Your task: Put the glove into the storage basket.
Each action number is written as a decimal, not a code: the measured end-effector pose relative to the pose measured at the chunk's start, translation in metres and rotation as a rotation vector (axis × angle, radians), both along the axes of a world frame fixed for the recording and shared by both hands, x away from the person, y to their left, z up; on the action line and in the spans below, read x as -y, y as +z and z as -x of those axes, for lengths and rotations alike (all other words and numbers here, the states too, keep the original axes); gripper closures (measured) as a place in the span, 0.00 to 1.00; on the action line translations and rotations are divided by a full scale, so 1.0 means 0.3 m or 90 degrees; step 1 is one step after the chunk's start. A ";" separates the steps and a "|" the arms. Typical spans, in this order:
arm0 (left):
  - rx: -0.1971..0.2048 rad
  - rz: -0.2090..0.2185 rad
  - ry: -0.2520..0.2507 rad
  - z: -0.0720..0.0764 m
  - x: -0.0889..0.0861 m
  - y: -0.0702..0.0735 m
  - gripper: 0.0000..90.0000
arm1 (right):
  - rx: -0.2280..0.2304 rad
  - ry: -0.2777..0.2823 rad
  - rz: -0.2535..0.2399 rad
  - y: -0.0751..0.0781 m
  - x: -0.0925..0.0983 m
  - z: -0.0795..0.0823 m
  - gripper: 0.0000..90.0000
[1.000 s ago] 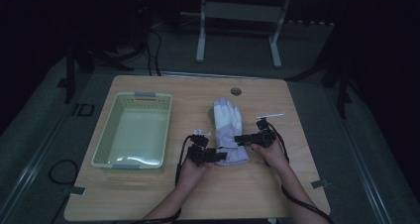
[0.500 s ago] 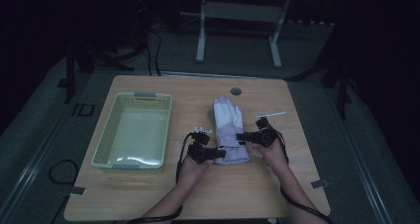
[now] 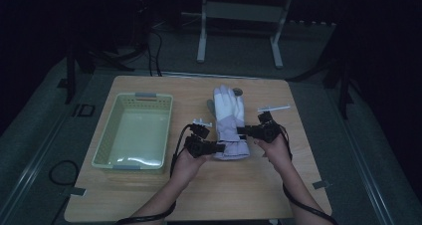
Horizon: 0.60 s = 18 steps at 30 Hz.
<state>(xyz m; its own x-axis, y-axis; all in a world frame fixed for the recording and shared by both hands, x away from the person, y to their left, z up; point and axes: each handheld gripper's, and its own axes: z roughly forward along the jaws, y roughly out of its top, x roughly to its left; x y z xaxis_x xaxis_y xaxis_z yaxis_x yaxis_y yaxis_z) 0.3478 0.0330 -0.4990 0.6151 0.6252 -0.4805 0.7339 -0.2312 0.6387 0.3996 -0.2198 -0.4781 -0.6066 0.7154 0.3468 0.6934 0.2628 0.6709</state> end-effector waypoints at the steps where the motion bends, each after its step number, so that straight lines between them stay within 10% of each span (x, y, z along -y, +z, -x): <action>1: 0.002 -0.003 -0.003 0.001 -0.006 0.009 0.83 | 0.003 0.001 0.000 0.009 -0.006 0.003 0.86; 18: 0.014 -0.003 0.000 0.027 -0.141 0.107 0.83 | 0.026 0.021 -0.004 0.109 -0.135 0.024 0.86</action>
